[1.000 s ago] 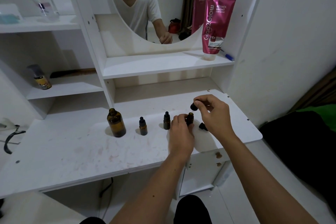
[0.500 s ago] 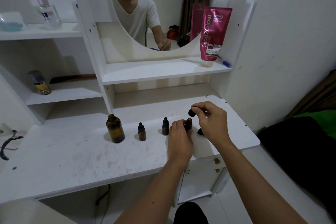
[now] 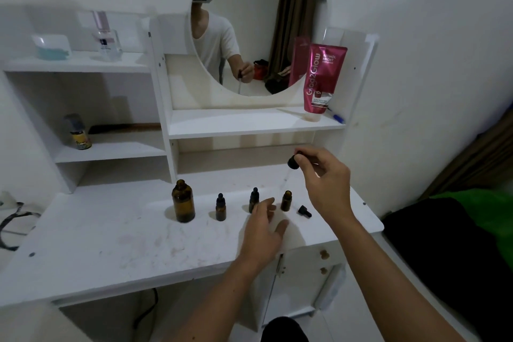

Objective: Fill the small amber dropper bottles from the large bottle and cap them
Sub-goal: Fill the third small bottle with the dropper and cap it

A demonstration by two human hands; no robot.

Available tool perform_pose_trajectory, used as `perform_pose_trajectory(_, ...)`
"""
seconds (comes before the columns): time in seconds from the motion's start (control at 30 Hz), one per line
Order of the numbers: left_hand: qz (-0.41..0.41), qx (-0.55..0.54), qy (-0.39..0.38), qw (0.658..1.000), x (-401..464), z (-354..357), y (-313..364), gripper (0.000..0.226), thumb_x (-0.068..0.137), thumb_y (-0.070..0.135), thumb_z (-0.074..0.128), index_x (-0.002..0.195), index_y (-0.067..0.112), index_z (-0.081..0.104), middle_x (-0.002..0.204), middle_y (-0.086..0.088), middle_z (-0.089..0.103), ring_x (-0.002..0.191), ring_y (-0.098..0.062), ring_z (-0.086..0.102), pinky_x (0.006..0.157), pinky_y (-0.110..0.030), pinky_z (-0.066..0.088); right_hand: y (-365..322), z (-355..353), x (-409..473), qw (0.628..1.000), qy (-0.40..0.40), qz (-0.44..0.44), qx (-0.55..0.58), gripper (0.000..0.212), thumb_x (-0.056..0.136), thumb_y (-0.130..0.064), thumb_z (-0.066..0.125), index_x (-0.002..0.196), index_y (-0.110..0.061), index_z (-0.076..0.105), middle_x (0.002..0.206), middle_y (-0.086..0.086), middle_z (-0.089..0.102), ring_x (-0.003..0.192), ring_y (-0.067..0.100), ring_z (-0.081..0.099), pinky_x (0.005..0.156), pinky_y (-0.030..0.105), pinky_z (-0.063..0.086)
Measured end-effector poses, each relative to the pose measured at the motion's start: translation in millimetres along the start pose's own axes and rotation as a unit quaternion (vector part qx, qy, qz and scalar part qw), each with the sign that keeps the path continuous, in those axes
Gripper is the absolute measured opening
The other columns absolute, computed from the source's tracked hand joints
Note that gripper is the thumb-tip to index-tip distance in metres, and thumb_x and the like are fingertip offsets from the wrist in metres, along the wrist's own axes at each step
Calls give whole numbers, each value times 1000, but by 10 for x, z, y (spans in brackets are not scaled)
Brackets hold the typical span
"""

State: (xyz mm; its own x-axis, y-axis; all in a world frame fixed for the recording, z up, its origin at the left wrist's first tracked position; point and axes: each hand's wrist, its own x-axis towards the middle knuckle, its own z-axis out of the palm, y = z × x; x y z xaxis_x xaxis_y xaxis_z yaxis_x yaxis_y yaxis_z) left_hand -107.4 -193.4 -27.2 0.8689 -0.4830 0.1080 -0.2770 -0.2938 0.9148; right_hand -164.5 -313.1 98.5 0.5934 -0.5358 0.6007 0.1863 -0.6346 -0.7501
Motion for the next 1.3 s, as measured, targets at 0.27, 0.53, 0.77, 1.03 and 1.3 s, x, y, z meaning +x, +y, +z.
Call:
perform_pose_trajectory(0.27,18,-24,26,999,-404,-956,-311,39,93,26,73,131,26,61,113,17,68,102,1,66,95,-22,57,-423,568,-192,994,-57,23,89,17,98,-14,72,114,-18,77,105,-3,78,100,9,74,88,23,59)
perform_pose_trajectory(0.53,-17,-65,198,978,-459,-1780,-599,38,85,24,82,118,23,63,106,11,69,93,-5,67,81,-22,58,-721,1224,-251,983,-95,35,152,19,99,-14,71,114,-24,76,107,-6,79,105,8,74,95,20,56)
perform_pose_trajectory(0.77,-28,-63,185,980,-181,-1900,-680,63,84,22,84,139,18,53,133,5,58,118,-13,57,99,-27,51,-855,1503,-110,986,-95,8,135,20,100,-13,69,119,-13,75,112,-2,76,109,9,72,99,22,56)
perform_pose_trajectory(1.03,-26,-48,158,986,-45,-1841,-763,48,88,25,79,132,20,59,126,6,67,114,-15,62,103,-31,52,-725,1711,-108,986,-123,-6,116,19,99,-11,70,117,-11,76,108,-1,78,104,8,73,95,21,57)
perform_pose_trajectory(1.3,-20,-29,162,986,-41,-1830,-799,44,89,27,79,128,26,60,113,20,63,105,-5,61,88,-10,45,-505,1880,-292,980,-189,2,61,19,97,-11,71,115,-16,76,103,-3,78,98,7,74,94,22,59)
